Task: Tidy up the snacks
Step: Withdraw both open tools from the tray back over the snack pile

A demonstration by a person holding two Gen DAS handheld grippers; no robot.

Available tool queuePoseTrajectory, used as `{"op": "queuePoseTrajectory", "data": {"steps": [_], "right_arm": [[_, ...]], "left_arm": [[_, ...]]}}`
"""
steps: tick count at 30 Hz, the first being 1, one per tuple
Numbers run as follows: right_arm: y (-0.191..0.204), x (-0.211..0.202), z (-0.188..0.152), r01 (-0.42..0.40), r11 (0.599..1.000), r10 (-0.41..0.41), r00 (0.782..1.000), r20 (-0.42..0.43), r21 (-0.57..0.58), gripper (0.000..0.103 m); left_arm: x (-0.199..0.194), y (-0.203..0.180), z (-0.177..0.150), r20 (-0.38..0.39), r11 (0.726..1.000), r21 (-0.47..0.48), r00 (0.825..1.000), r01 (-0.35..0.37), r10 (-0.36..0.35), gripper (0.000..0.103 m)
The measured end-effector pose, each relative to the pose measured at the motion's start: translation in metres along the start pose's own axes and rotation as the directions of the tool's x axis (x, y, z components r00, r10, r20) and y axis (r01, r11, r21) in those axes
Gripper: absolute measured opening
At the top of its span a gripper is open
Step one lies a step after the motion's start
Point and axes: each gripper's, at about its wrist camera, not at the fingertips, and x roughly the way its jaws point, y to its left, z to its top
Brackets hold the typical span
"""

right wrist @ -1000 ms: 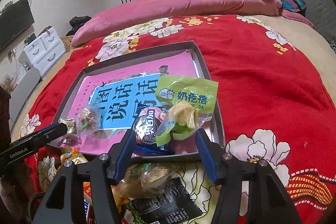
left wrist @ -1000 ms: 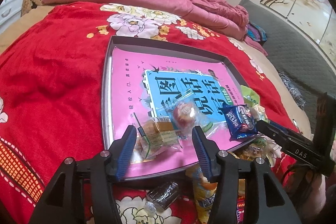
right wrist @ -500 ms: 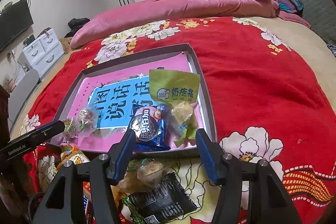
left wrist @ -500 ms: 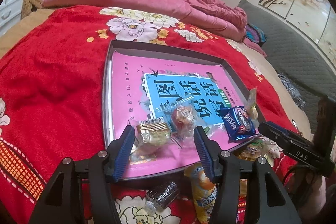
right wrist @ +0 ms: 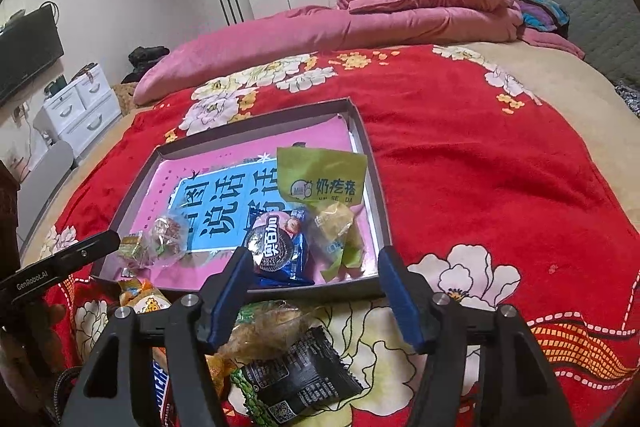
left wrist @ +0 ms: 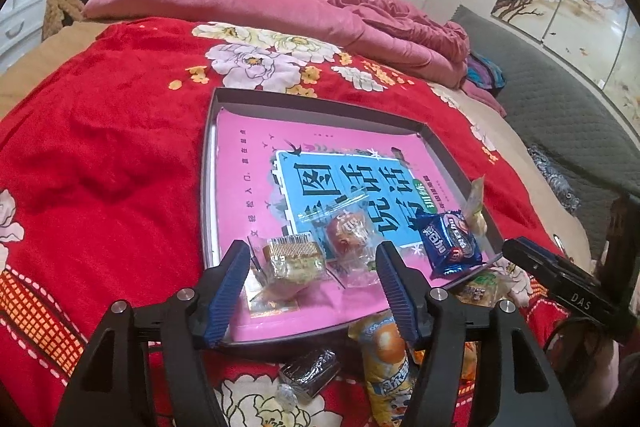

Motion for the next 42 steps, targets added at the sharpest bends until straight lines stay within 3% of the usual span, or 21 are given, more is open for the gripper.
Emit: {"op": "queuePoseTrajectory", "data": {"steps": [8,11,42], "right_arm": [[0.001,-0.005,0.001,0.008,1.000,-0.008,1.000,0.027,-0.007,0.067],[0.002,-0.006,0.001,0.009,1.000,-0.009,0.999,0.034,-0.013,0.068],[0.012,-0.023,-0.008,-0.011,0.999,0.013,0.999,0.048,-0.051,0.071]], "left_arm": [[-0.007,-0.003,0.000,0.019,1.000,0.011,1.000,0.009,-0.009,0.069],[-0.009,-0.003,0.000,0.022,1.000,0.011,1.000,0.020,-0.021,0.076],[-0.032,-0.010,-0.015,0.005,1.000,0.017,1.000,0.019,-0.019,0.078]]}}
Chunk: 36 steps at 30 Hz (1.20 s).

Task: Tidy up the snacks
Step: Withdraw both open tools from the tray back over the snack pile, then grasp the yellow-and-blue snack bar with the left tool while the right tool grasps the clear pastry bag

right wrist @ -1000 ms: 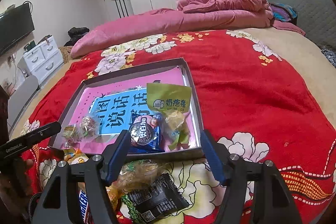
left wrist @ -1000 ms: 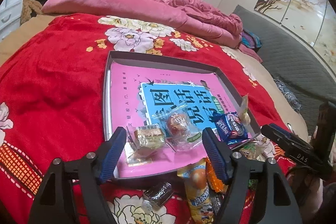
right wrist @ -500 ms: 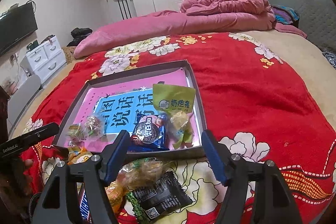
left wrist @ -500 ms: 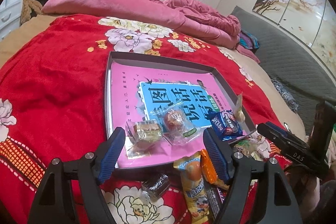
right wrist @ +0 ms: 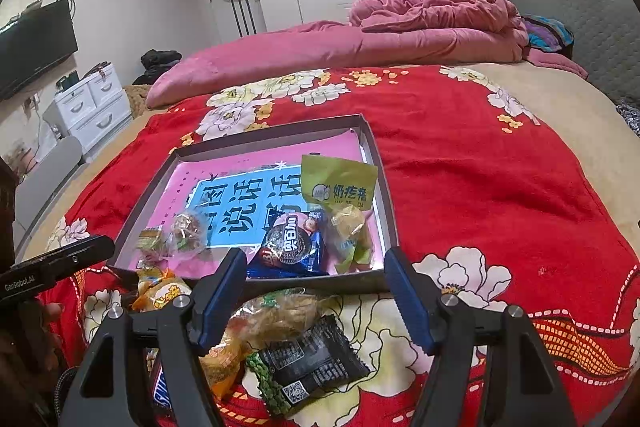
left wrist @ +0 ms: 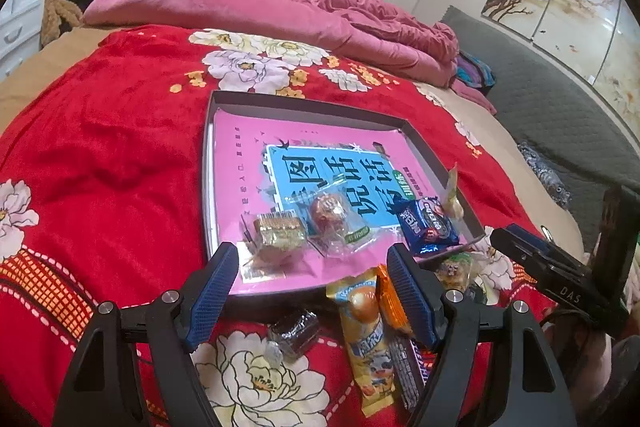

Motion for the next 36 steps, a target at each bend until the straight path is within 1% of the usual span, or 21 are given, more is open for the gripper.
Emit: {"op": "queuePoseTrajectory", "data": {"steps": [21,27,32,36], "right_arm": [[0.012,-0.006,-0.008,-0.014,0.999,0.013,1.000,-0.020,-0.037,0.072],[0.016,-0.006,-0.013,-0.021,0.999,0.019,0.999,-0.032,-0.048,0.072],[0.018,-0.007,-0.015,-0.026,0.998,0.024,0.999,-0.040,-0.049,0.072],[0.018,-0.008,-0.017,-0.026,0.998,0.024,0.999,-0.043,-0.052,0.072]], "left_arm": [[-0.006,-0.011,-0.011,-0.029,1.000,0.021,0.999,-0.016,0.017,0.078],[-0.006,-0.010,-0.015,-0.056,1.000,-0.007,0.998,-0.002,0.001,0.078],[-0.008,-0.015,-0.020,-0.071,1.000,0.000,0.997,-0.007,0.007,0.078],[-0.005,-0.017,-0.026,-0.108,1.000,-0.007,0.994,-0.009,0.008,0.078]]}}
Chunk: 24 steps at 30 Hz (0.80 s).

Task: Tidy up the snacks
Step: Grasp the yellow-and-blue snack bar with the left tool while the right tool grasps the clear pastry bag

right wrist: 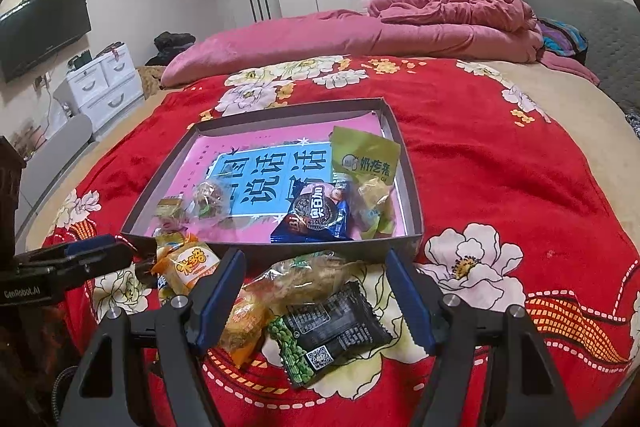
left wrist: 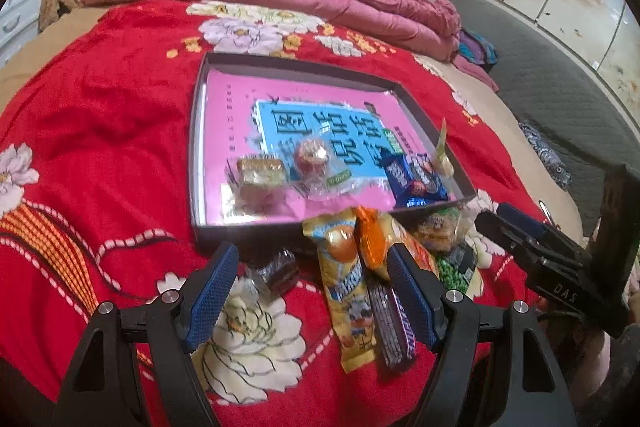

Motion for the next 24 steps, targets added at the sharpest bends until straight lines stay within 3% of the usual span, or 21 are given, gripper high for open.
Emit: {"op": "queuePoseTrajectory", "data": {"steps": [6,16,24], "right_arm": [[0.000,-0.002,-0.003,-0.001,1.000,0.001,1.000,-0.008,0.002,0.072],[0.001,-0.002,-0.005,-0.001,1.000,0.001,1.000,-0.014,0.002,0.072],[0.003,0.003,-0.007,-0.003,1.000,0.003,0.999,-0.031,-0.007,0.072]], "left_arm": [[0.004,-0.004,-0.006,-0.036,1.000,0.006,0.999,-0.030,0.030,0.078],[0.011,-0.007,-0.019,-0.092,1.000,-0.024,0.996,0.001,-0.004,0.078],[0.015,-0.015,-0.021,-0.094,1.000,-0.005,0.995,0.029,-0.029,0.057]]}}
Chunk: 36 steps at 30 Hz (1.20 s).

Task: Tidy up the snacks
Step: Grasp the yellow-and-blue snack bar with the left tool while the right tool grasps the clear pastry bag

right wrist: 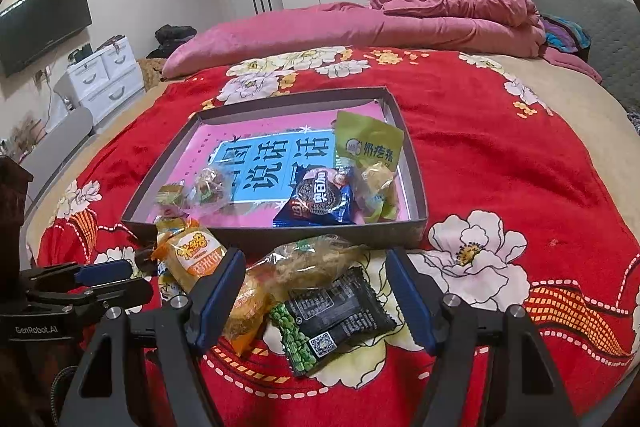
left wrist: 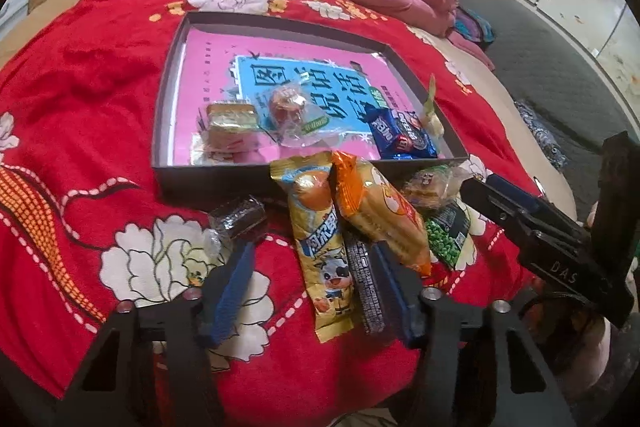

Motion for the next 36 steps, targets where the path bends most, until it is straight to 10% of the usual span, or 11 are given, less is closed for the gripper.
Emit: {"op": "queuePoseTrajectory", "data": {"steps": [36], "right_arm": [[0.007,0.043,-0.006,0.005,0.999,-0.008,0.997,-0.079,-0.038,0.072]], "left_arm": [[0.032,0.006,0.004,-0.044,1.000,-0.025,0.999,0.007,-0.008,0.043]]}}
